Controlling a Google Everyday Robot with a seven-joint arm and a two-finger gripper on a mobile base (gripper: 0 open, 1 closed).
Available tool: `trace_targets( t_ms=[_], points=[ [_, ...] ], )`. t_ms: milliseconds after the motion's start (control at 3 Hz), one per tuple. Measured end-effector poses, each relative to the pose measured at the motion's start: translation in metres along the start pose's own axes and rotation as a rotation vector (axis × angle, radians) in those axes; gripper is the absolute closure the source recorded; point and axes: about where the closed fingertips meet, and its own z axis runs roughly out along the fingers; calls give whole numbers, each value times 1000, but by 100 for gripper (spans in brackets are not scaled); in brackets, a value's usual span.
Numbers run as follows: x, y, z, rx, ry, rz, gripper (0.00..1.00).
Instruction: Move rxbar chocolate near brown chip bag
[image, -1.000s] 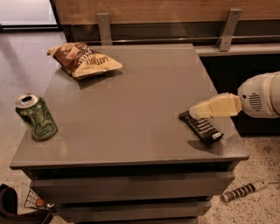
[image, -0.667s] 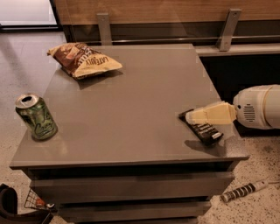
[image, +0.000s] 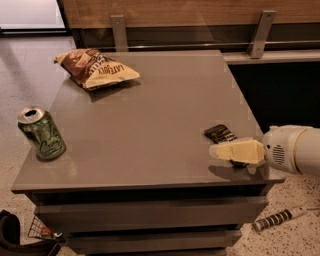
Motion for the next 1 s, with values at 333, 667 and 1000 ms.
trace_targets(
  t_ms=[333, 667, 1000],
  points=[
    [16, 5, 7, -6, -16, 34, 0],
    [24, 12, 17, -19, -40, 58, 0],
    [23, 15, 18, -24, -47, 62, 0]
  ],
)
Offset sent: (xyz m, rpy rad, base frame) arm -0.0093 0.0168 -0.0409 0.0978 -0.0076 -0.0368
